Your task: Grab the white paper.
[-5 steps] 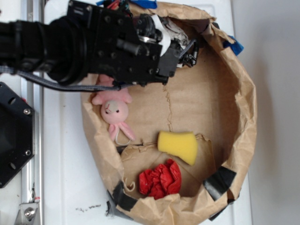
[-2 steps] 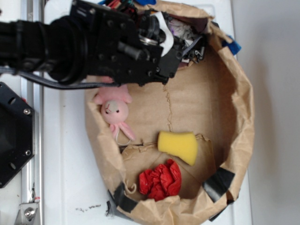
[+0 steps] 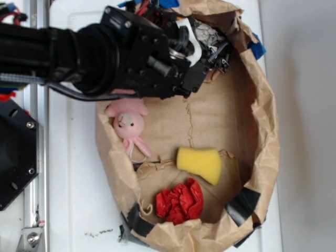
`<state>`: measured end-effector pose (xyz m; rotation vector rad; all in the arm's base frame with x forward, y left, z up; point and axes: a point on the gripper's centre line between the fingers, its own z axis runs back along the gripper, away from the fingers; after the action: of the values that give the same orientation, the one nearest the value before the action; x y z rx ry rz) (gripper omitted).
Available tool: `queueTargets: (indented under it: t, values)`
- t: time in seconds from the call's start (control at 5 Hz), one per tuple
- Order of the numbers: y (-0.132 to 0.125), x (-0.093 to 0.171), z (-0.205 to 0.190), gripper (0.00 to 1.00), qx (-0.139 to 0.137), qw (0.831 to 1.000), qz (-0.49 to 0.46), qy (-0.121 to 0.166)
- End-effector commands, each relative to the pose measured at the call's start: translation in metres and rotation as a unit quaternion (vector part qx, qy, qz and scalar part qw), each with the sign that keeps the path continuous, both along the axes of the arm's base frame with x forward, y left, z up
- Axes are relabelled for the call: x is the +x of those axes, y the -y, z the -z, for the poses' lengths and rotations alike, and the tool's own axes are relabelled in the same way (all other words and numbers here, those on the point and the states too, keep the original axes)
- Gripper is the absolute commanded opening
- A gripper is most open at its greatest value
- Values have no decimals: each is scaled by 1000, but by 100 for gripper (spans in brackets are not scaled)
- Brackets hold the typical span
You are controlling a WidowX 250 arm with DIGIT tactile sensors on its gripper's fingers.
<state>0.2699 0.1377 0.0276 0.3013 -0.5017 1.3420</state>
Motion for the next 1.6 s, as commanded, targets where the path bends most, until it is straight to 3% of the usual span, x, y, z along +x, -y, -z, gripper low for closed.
queueTargets:
  t: [0.0,1.0,1.2,1.4]
  values:
    - [-10,0,-17,0,12,1000,-6,29]
    - [-5,-2,-23,0,7,999,7,30]
    - [1,-2,-29,0,-6,999,23,25]
    - [25,-9,-60,0,-51,996,69,6]
